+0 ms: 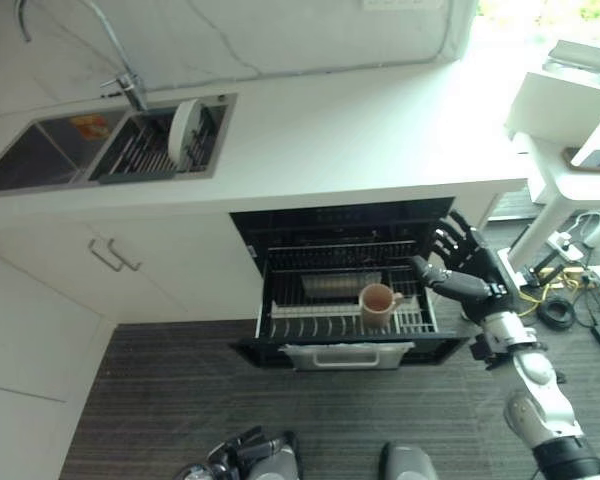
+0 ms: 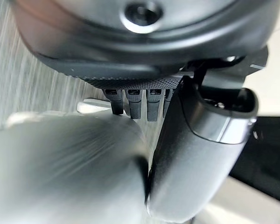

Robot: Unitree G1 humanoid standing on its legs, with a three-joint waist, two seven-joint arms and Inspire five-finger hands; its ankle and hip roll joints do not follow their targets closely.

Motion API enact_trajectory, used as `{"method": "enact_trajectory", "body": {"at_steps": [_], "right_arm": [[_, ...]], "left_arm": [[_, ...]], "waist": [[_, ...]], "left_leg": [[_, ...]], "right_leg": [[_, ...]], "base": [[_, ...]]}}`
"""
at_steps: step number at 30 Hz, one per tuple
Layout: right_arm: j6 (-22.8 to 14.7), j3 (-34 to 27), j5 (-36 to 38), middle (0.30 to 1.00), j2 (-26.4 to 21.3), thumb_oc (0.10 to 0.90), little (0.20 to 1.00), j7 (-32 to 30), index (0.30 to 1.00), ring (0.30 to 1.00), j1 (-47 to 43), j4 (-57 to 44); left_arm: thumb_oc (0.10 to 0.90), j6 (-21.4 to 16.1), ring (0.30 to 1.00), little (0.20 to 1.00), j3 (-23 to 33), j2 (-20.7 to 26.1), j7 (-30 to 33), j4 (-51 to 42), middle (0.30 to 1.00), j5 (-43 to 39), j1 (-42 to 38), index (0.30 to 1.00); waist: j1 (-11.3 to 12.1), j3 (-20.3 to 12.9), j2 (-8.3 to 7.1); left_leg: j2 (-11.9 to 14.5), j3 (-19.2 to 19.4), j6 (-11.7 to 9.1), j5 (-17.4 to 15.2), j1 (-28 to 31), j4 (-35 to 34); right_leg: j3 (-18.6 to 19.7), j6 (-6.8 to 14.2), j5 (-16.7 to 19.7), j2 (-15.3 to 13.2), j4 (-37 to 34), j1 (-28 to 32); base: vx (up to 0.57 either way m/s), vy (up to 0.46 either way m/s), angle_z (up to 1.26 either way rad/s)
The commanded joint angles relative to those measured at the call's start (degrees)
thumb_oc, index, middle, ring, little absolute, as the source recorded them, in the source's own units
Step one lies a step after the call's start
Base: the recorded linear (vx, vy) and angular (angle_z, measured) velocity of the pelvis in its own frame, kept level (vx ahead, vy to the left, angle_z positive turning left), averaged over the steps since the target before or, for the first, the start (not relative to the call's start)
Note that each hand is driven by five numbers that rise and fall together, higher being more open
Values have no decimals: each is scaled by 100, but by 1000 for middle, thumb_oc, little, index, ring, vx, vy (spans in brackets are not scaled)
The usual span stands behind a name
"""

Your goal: Place the dishes in the dishwasher.

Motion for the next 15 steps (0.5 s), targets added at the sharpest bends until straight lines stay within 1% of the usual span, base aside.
{"method": "enact_trajectory", "body": {"at_steps": [1, 2, 3, 4, 5, 6, 7, 8, 9, 10, 11, 12, 13, 15], "right_arm": [[-680, -276, -110, 900, -33, 800, 900, -50, 900, 900, -654, -734], [-723, -284, -159, 900, 17, 800, 900, -49, 900, 900, -617, -750], [-736, -320, -263, 900, 100, 800, 900, -41, 900, 900, -567, -809], [-751, -314, -316, 900, 155, 800, 900, -31, 900, 900, -548, -844], [-751, -294, -328, 900, 195, 800, 900, -19, 900, 900, -563, -867], [-740, -266, -332, 900, 235, 800, 900, -23, 900, 900, -608, -878], [-731, -253, -333, 900, 253, 800, 900, -35, 900, 900, -631, -881], [-693, -243, -293, 900, 246, 800, 900, -161, 900, 900, -693, -940], [-702, -251, -285, 900, 231, 800, 900, -193, 900, 900, -695, -960], [-733, -258, -300, 900, 207, 800, 900, -261, 900, 900, -688, -993], [-812, -264, -329, 900, 183, 800, 900, -377, 900, 900, -682, -1018], [-888, -268, -336, 900, 157, 800, 900, -449, 900, 900, -681, -1012], [-942, -274, -317, 900, 128, 800, 900, -467, 900, 900, -690, -981], [-1056, -310, -264, 900, 87, 800, 900, -425, 900, 900, -697, -938]], "left_arm": [[800, 45, 900, 900, -293, 27, -110, -94, 900, 347, 190, 900], [800, 49, 900, 900, -344, 48, -38, -98, 900, 416, 165, 900], [800, 77, 900, 900, -394, 96, 42, -88, 900, 479, 164, 900], [800, 93, 900, 900, -395, 135, 81, -74, 900, 490, 206, 900], [800, 105, 900, 900, -370, 161, 140, -77, 900, 447, 262, 900], [800, 138, 900, 900, -350, 193, 196, -90, 900, 364, 296, 900], [800, 163, 900, 900, -342, 207, 213, -96, 900, 329, 307, 900], [800, 280, 900, 900, -219, 269, 197, -133, 900, 391, 343, 900], [800, 300, 900, 900, -199, 277, 192, -137, 900, 417, 358, 900], [800, 312, 900, 900, -183, 275, 190, -134, 900, 440, 388, 900], [800, 340, 900, 900, -159, 261, 201, -134, 900, 432, 424, 900], [800, 366, 900, 900, -147, 240, 201, -128, 900, 431, 450, 900], [800, 365, 900, 900, -138, 210, 198, -101, 900, 434, 497, 900], [800, 312, 900, 900, -111, 136, 210, -9, 900, 453, 621, 900]], "waist": [[-65, -78, -55], [-35, -72, -66], [-1, -71, -35], [35, -73, -5], [89, -76, 35], [132, -66, 74], [152, -62, 84], [174, -28, 63], [163, -21, 43], [148, -21, 17], [146, -10, -36], [156, -30, -107], [177, -37, -179], [199, -42, -284]], "left_leg": [[-138, -31, 143, -466, 131, 195], [-273, -62, 255, -555, 159, 195], [-353, 32, 394, -608, 219, 195], [-406, 91, 485, -645, 256, 195], [-416, 171, 556, -682, 284, 195], [-413, 269, 614, -710, 296, 195], [-413, 313, 634, -722, 298, 195], [-482, 346, 728, -777, 265, 195], [-537, 312, 751, -793, 243, 195], [-614, 264, 768, -798, 214, 195], [-724, 226, 771, -788, 192, 195], [-856, 186, 778, -748, 134, 195], [-982, 170, 777, -723, 119, 195], [-1159, 186, 793, -716, 154, 195]], "right_leg": [[85, 30, 133, 133, -656, 384], [121, 72, 200, 52, -656, 405], [-6, 79, 390, -62, -656, 456], [-150, 66, 617, -107, -656, 479], [-342, 60, 793, -119, -656, 511], [-492, 61, 861, -88, -528, 489], [-530, 60, 867, -80, -456, 459], [-541, 29, 647, 374, -388, 409], [-535, -17, 578, 608, -449, 406], [-524, -107, 500, 904, -575, 422], [-495, -239, 333, 1180, -656, 431], [-444, -319, 225, 1319, -656, 339], [-417, -368, 122, 1401, -656, 263], [-376, -380, 67, 1402, -656, 122]], "base": [[43, 325, 27], [61, 366, 25], [78, 428, 8], [64, 410, 4], [32, 317, -7], [8, 225, -39], [22, 215, -57], [45, 156, -66], [81, 150, -51], [96, 83, -29], [106, 74, -5], [111, 57, 16], [114, 44, 19], [153, 30, 23]]}}
